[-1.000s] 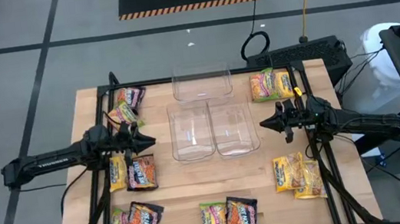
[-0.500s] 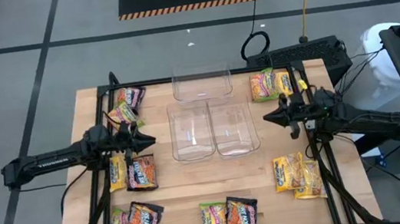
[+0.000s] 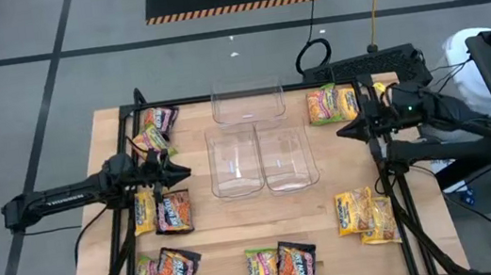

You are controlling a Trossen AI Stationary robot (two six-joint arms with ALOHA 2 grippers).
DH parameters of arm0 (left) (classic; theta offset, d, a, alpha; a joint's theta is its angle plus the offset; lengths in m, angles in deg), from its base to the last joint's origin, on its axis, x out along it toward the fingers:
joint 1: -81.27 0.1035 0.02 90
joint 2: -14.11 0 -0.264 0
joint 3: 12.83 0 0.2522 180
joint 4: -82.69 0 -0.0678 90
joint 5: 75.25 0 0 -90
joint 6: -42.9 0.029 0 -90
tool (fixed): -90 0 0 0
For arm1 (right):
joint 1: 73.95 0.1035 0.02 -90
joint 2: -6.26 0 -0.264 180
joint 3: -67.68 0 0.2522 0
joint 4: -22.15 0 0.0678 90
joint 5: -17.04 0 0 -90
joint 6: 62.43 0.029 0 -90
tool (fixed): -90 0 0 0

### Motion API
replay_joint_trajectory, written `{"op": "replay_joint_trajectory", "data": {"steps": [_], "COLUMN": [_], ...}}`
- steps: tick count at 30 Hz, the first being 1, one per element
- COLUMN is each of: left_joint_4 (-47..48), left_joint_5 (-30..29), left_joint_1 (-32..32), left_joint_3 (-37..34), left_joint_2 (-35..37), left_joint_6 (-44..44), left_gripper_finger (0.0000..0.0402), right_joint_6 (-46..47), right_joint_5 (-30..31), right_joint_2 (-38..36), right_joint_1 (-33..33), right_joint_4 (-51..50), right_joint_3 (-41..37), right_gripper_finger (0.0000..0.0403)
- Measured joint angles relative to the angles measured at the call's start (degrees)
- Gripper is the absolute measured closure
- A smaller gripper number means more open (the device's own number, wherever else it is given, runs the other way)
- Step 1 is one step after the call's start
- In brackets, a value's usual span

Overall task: Sort Maruchan noodles
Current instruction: Put the yellow noodle pack into the right transparent bin

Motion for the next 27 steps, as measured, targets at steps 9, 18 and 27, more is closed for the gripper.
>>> {"op": "replay_joint_trajectory", "data": {"steps": [9,18,27], "left_joint_4": [0.0,0.0,0.0], "left_joint_5": [0.0,0.0,0.0], "left_joint_1": [0.0,0.0,0.0], "left_joint_3": [0.0,0.0,0.0], "left_joint_2": [0.0,0.0,0.0], "left_joint_6": [0.0,0.0,0.0], "left_gripper_finger": [0.0328,0.0328,0.0328], "right_joint_6": [2.3,6.6,11.6], "right_joint_5": [-1.3,-12.6,-14.1], "right_joint_2": [11.8,21.1,24.9], "right_joint_1": [0.0,0.0,0.0], "right_joint_4": [-27.6,-43.6,-46.4], "right_joint_3": [17.3,22.7,21.0], "right_gripper_finger": [0.0403,0.0403,0.0403]}}
